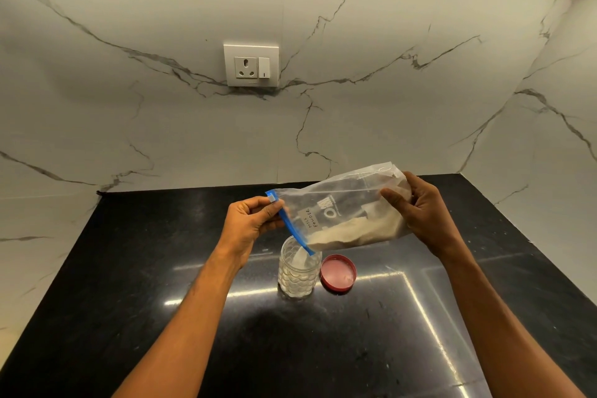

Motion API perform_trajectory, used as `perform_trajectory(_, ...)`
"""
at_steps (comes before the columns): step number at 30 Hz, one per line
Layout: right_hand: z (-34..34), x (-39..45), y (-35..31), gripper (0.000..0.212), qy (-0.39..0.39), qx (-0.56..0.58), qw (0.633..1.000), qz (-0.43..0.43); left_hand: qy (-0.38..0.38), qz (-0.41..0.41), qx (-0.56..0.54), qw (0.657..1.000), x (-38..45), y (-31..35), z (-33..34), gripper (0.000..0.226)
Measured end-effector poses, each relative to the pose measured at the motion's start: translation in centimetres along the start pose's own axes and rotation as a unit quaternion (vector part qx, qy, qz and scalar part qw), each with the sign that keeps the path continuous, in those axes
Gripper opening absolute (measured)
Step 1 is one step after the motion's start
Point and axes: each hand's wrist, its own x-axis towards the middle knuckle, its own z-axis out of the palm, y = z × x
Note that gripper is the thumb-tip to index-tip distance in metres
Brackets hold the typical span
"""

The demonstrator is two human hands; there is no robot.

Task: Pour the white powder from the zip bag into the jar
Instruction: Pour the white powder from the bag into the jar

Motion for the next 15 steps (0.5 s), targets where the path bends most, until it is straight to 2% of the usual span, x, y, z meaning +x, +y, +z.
perform_trajectory(13,0.3,0.7,-1.4,0.014,0.025,-0.056,0.997,-0.054,0.012,0.007,-0.032,0.999,-0.2,0.2,-0.5,0.024)
perform_trajectory(15,0.5,0.9,-1.5,0.017,0.034,-0.073,0.995,-0.056,0.013,0.005,-0.039,0.999,-0.4,0.2,-0.7,0.024)
